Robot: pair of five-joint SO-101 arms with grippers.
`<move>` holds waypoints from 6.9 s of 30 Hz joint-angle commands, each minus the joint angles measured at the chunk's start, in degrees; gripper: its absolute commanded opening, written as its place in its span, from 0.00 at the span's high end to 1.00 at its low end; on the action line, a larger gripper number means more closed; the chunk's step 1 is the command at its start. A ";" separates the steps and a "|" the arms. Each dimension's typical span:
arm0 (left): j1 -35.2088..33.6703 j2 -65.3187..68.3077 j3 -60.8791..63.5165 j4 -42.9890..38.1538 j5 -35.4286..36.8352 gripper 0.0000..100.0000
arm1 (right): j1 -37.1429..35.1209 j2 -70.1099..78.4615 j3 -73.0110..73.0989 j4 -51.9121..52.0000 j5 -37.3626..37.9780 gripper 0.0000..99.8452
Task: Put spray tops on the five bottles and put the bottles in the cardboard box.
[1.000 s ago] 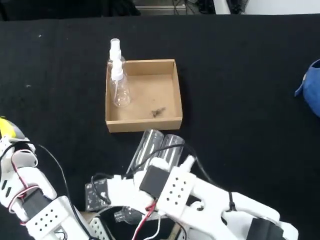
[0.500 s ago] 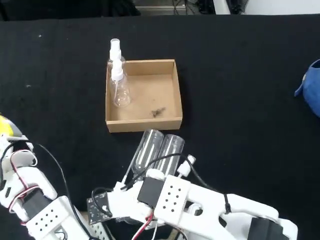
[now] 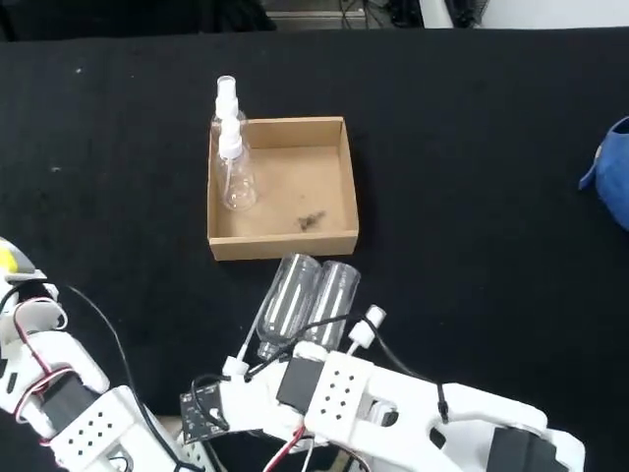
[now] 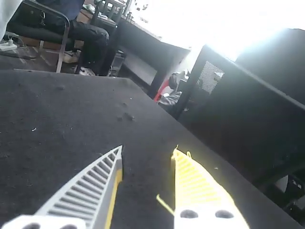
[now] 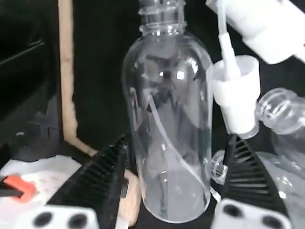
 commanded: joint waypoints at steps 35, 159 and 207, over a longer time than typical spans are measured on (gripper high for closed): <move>5.76 -0.53 -2.15 3.78 0.09 0.97 | 67.60 -2.07 -31.60 13.10 6.68 0.98; 26.07 92.04 -65.45 49.93 -50.11 0.96 | 48.09 -6.99 -7.69 -6.42 -22.59 0.76; -4.53 95.91 -68.97 54.95 -98.99 0.79 | 34.73 -6.64 -15.25 3.69 -22.42 0.76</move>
